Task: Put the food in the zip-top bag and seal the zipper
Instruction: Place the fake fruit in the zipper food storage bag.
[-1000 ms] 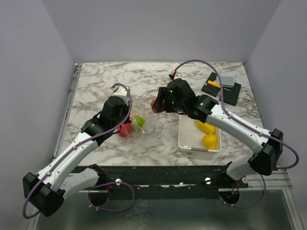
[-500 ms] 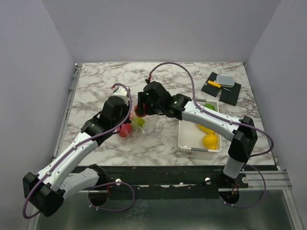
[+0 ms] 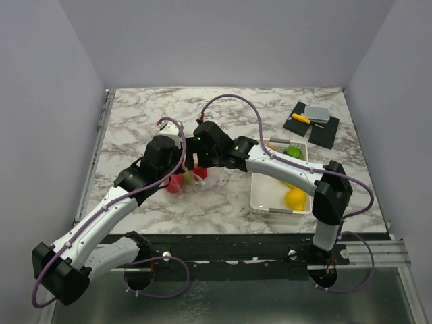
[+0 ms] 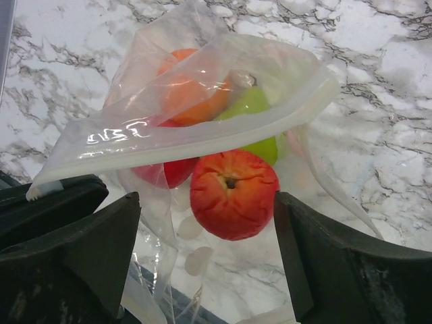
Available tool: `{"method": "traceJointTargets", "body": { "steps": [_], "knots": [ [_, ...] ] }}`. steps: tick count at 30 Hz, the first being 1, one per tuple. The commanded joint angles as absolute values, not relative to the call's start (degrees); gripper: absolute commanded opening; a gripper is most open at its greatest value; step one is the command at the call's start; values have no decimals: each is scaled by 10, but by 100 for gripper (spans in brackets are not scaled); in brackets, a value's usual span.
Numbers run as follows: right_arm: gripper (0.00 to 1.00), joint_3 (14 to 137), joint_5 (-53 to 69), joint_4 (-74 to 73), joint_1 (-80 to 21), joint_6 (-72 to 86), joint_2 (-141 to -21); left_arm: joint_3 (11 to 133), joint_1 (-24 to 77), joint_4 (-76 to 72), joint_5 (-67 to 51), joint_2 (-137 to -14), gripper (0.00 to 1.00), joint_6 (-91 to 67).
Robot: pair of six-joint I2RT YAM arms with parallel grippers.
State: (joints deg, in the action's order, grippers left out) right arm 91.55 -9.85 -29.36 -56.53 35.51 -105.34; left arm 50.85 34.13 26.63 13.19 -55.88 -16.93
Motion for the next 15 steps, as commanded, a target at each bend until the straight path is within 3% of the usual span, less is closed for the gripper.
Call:
{"method": "traceJointTargets", "body": {
  "steps": [1,15],
  "knots": [
    [85,902,-90,-279,-573,356,-1028,501,338,265,128,-555,0,-168],
    [84,812,-139,-287,-573,367,-908,501,338,266,128,-562,0,-168]
  ]
}}
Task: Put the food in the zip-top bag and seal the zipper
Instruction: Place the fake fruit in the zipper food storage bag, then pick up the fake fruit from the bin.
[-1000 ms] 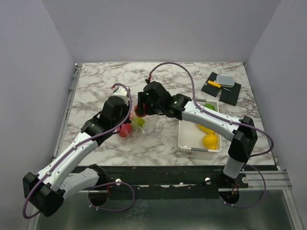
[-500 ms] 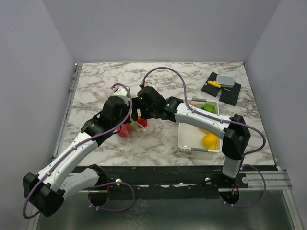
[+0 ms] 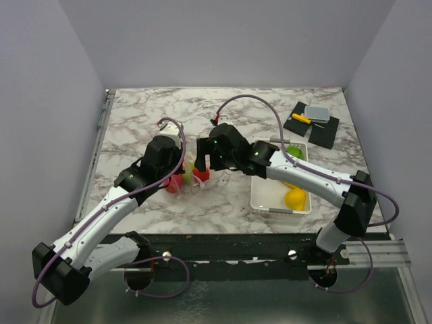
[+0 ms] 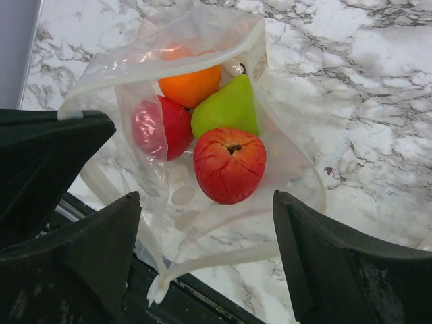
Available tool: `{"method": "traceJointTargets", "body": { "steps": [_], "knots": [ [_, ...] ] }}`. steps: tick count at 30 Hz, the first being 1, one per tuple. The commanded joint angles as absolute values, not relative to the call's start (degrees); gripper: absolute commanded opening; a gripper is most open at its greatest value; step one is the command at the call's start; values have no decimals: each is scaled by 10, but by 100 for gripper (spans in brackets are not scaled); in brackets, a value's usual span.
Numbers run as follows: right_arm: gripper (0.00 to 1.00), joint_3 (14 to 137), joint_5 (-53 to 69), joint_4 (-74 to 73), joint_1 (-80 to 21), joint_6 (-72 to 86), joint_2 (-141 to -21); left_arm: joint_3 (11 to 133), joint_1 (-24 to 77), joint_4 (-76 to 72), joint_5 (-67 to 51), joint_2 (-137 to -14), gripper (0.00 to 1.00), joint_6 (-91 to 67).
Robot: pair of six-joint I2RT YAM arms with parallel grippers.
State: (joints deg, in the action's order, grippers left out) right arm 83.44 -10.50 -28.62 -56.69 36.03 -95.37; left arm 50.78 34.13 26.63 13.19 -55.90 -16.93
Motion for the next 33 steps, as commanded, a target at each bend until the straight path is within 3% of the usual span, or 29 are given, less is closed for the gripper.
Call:
{"method": "traceJointTargets", "body": {
  "steps": [1,14,33],
  "knots": [
    [83,806,-146,-290,-573,367,-896,501,338,266,128,-563,0,-168],
    [82,723,-287,-355,-573,382,-771,500,338,265,123,-571,0,-168],
    [82,623,-389,-565,-550,483,-739,501,338,265,114,-574,0,-167]
  ]
}}
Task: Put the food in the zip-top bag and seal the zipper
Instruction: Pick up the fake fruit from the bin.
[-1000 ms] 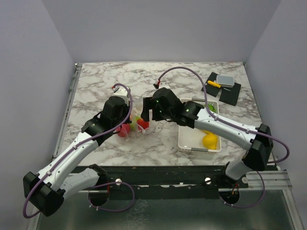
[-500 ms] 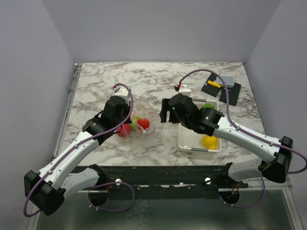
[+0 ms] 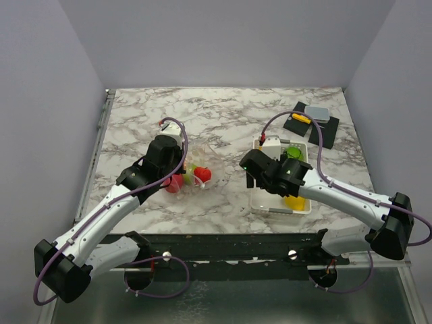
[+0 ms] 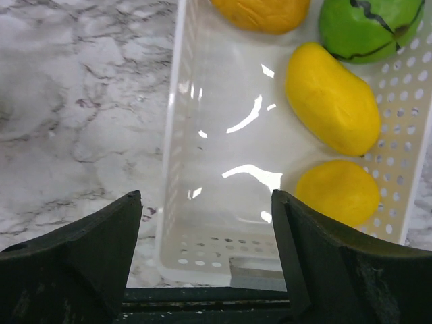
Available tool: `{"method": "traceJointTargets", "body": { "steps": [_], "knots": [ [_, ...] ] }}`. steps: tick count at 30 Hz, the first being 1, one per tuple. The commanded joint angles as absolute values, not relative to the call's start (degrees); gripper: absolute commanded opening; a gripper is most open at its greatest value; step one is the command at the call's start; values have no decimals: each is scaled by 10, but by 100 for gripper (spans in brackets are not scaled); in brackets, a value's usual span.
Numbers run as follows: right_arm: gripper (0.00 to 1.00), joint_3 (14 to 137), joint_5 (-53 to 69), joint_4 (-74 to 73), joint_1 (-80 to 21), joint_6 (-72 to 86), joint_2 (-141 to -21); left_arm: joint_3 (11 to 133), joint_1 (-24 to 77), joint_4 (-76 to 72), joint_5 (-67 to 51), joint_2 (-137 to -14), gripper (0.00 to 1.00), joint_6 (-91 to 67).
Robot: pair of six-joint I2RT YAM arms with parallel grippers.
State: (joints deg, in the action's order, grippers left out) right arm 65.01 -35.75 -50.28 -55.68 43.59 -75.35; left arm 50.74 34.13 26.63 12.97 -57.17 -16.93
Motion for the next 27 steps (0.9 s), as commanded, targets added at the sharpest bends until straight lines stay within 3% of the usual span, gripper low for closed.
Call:
{"method": "traceJointTargets", "body": {
  "steps": [1,9,19,27],
  "knots": [
    [82,617,-389,-570,-548,491,-739,502,338,265,114,-574,0,-167],
    [83,574,-393,-594,-514,521,-739,501,339,265,112,-573,0,-167],
    [100,537,-384,-573,-465,508,-725,501,338,265,112,-571,0,-167],
    [100,505,-369,-548,-419,501,-726,501,339,266,110,-571,0,-167]
  ]
}}
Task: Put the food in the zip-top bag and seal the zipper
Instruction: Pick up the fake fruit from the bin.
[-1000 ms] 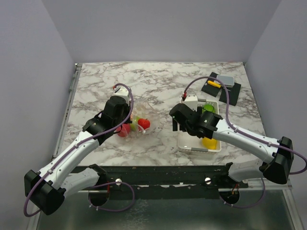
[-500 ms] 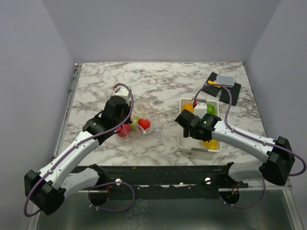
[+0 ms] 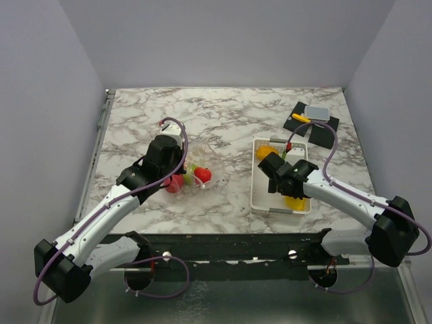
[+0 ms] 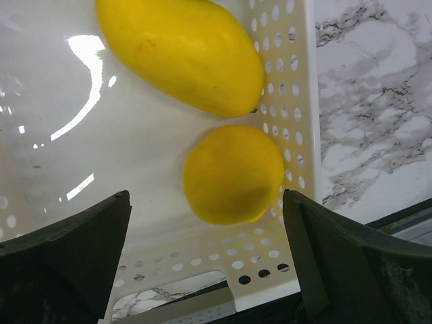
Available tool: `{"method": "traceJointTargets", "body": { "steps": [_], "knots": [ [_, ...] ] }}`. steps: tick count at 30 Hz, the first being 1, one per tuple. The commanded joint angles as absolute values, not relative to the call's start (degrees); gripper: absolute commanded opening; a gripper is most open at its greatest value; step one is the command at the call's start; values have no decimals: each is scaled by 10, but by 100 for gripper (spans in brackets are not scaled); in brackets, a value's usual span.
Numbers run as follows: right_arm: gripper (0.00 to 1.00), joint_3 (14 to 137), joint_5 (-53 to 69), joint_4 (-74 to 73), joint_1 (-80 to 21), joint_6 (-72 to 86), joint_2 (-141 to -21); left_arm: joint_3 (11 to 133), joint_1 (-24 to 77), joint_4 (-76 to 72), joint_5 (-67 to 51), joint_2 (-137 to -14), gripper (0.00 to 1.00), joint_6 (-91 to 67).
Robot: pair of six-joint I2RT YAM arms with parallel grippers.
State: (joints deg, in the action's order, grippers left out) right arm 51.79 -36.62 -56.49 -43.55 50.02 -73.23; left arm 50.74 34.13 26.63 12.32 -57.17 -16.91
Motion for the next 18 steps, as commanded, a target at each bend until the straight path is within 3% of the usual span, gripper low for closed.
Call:
{"method": "traceJointTargets", "body": {
  "steps": [1,18],
  "knots": [
    [100,501,-369,-546,-414,500,-726,501,339,266,110,-572,0,-167],
    [100,459,-342,-499,-381,517,-765,501,339,266,110,-571,0,-166]
  ]
}}
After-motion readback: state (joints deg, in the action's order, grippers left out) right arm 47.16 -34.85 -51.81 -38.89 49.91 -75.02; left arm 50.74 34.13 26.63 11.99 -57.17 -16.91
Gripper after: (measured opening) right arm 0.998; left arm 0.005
